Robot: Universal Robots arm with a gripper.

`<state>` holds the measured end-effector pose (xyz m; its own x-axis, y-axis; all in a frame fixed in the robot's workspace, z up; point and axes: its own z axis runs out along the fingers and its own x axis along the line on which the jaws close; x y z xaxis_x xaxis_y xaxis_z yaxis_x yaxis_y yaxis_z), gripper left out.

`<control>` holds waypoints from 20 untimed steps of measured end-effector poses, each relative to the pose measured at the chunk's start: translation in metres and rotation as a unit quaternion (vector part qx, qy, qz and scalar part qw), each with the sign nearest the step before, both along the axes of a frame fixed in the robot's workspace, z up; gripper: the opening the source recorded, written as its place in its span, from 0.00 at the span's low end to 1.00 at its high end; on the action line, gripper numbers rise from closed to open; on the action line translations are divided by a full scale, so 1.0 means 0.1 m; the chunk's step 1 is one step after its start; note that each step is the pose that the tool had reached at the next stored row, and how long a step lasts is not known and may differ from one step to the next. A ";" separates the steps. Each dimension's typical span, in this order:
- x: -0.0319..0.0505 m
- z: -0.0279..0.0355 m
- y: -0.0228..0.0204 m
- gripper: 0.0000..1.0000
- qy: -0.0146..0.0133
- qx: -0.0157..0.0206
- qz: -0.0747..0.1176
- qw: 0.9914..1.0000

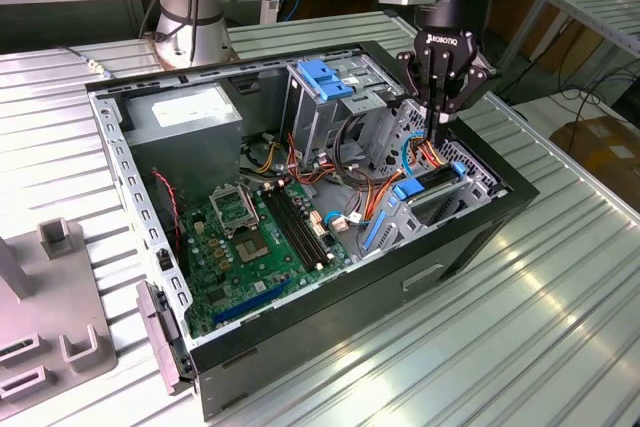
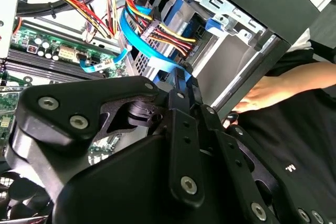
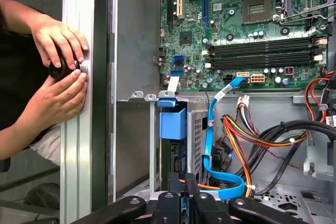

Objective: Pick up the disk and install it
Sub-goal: 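Insert the second disk wire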

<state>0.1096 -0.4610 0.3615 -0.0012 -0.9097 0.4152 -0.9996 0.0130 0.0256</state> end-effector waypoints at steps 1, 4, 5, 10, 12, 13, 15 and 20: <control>0.000 -0.002 -0.001 0.16 0.000 0.000 0.000 1.000; -0.001 -0.013 -0.046 0.16 0.000 0.005 0.000 1.000; -0.003 -0.018 -0.088 0.16 -0.001 0.012 0.001 1.000; -0.031 -0.035 -0.174 0.16 -0.003 0.035 0.004 0.999; -0.048 -0.040 -0.193 0.16 -0.005 0.045 0.006 0.999; -0.054 -0.042 -0.200 0.16 -0.005 0.049 0.006 0.999; -0.072 -0.044 -0.219 0.16 -0.006 0.052 0.008 0.999; -0.114 -0.049 -0.264 0.16 -0.008 0.054 0.016 0.998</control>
<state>0.0982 -0.4874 0.3565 0.0223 -0.9490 0.3144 -0.9997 -0.0202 0.0099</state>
